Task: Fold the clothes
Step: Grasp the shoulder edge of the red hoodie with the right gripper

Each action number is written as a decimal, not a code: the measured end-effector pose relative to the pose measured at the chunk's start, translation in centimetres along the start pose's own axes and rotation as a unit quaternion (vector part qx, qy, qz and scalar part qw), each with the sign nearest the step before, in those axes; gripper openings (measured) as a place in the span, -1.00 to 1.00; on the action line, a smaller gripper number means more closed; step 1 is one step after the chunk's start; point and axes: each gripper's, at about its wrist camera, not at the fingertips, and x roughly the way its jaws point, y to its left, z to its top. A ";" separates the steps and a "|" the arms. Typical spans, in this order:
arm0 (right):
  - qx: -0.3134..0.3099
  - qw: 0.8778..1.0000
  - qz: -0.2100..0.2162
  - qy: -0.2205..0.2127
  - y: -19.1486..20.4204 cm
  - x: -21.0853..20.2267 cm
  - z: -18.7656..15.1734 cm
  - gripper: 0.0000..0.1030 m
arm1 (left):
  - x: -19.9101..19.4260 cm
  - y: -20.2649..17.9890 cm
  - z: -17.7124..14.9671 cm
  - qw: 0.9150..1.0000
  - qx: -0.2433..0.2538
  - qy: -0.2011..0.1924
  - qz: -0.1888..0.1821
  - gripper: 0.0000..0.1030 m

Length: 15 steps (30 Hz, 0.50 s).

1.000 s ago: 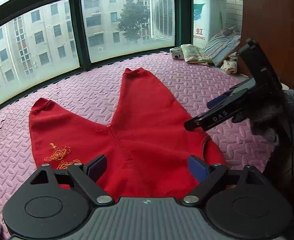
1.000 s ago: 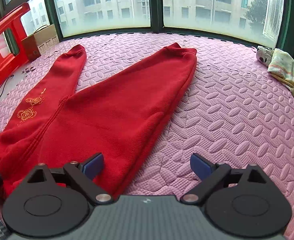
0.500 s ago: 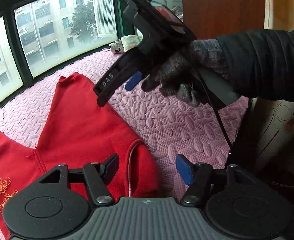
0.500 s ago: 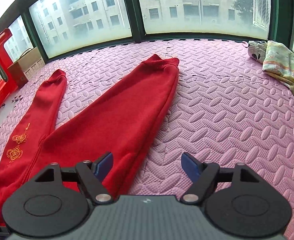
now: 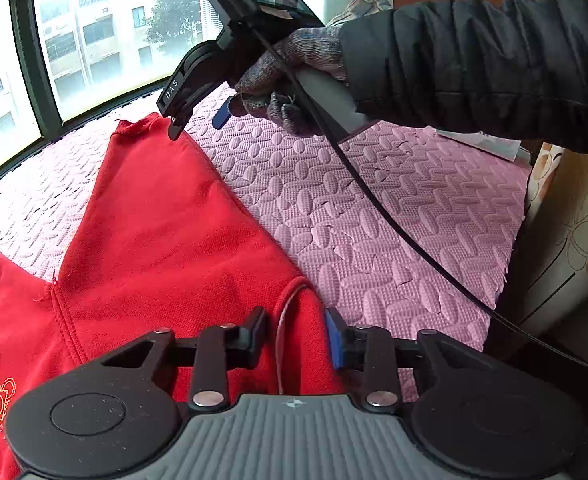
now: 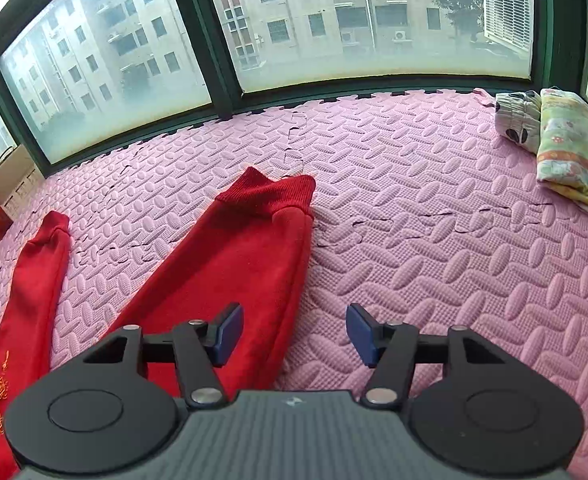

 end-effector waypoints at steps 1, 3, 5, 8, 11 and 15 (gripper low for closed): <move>0.002 1.000 -0.004 0.001 0.0 0.7 0.5 0.12 | 0.0 0.2 0.0 1.000 -0.002 0.000 -0.003 -0.49; 0.009 1.000 -0.008 0.000 0.0 2.0 1.2 0.07 | -0.2 0.5 0.0 1.000 -0.007 -0.001 -0.008 -0.61; 0.020 1.000 -0.012 -0.001 -0.1 3.1 1.7 -0.07 | -0.4 0.9 0.0 1.000 -0.014 -0.003 -0.014 -0.68; 0.034 0.999 -0.018 -0.008 -0.2 3.9 2.1 -0.19 | -1.0 1.7 0.0 0.999 -0.037 -0.011 -0.026 -0.72; 0.049 0.999 -0.012 -0.002 -0.3 4.0 2.5 -0.74 | -1.9 2.7 0.1 0.997 -0.063 -0.025 -0.038 -0.73; 0.057 0.998 -0.015 -0.001 0.2 3.4 3.2 -0.82 | -3.5 4.1 0.1 0.993 -0.102 -0.049 -0.046 -0.75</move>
